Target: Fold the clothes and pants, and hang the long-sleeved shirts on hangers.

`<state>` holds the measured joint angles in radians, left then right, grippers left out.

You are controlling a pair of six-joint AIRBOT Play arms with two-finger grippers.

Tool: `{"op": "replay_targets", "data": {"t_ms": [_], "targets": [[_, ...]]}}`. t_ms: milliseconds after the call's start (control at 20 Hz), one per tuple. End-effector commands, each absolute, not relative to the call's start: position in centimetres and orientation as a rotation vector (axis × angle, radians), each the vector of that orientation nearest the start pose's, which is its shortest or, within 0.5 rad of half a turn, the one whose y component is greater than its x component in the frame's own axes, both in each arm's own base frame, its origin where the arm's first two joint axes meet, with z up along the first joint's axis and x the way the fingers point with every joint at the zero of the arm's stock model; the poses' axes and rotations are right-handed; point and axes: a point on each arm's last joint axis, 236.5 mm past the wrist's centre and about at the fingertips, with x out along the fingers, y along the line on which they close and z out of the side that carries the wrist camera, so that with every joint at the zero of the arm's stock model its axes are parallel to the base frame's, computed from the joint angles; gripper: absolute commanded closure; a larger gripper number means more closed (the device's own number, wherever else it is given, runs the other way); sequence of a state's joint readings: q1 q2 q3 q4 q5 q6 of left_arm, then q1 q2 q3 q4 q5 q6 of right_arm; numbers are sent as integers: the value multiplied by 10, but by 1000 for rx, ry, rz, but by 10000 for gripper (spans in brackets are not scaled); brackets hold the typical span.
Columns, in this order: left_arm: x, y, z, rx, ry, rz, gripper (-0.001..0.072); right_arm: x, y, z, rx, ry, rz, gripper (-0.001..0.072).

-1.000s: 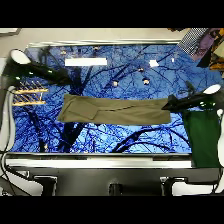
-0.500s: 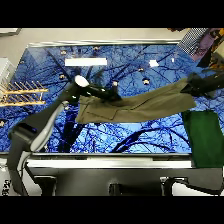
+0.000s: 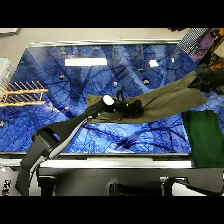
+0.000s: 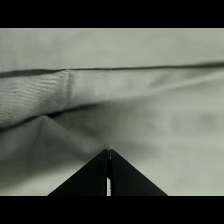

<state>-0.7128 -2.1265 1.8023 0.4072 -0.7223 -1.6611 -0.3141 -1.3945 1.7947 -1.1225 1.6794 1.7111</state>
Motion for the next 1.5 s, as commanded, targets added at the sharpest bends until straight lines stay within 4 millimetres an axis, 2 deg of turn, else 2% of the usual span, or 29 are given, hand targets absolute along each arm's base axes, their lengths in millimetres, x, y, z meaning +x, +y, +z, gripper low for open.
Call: {"op": "replay_targets", "data": {"t_ms": [0, 200, 300, 400, 500, 550, 650, 750, 850, 950, 1050, 1150, 1250, 1450], "targets": [[382, -546, -66, -944, 1387, -696, 691, 388, -19, 183, 549, 1196, 61, 682], [382, -557, -62, -946, 1378, -721, 691, 389, -19, 185, 537, 1181, 67, 682], [388, -547, -50, -944, 1401, -749, 691, 394, -20, 187, 529, 1158, 73, 682], [395, -526, -29, -899, 1407, -816, 692, 400, -14, 189, 547, 1138, 105, 683], [412, -487, -1, -796, 1373, -835, 692, 404, 4, 187, 536, 1152, 150, 683], [422, -463, 17, -740, 1343, -830, 692, 406, 20, 185, 519, 1164, 181, 683], [443, -400, 61, -623, 1268, -797, 691, 413, 59, 186, 516, 1162, 229, 683], [455, -332, 103, -536, 1207, -727, 691, 423, 105, 188, 521, 1137, 271, 683], [458, -258, 143, -463, 1151, -629, 690, 427, 153, 188, 533, 1131, 325, 683], [451, -195, 173, -428, 1115, -533, 690, 426, 197, 180, 536, 1149, 374, 683], [442, -147, 194, -423, 1086, -453, 689, 425, 237, 164, 544, 1177, 397, 683], [436, -111, 212, -441, 1050, -391, 689, 426, 272, 147, 556, 1200, 414, 683], [435, -88, 222, -458, 1015, -348, 689, 427, 300, 126, 565, 1226, 422, 683], [437, -67, 225, -479, 996, -307, 689, 428, 337, 79, 559, 1290, 419, 683]]}}
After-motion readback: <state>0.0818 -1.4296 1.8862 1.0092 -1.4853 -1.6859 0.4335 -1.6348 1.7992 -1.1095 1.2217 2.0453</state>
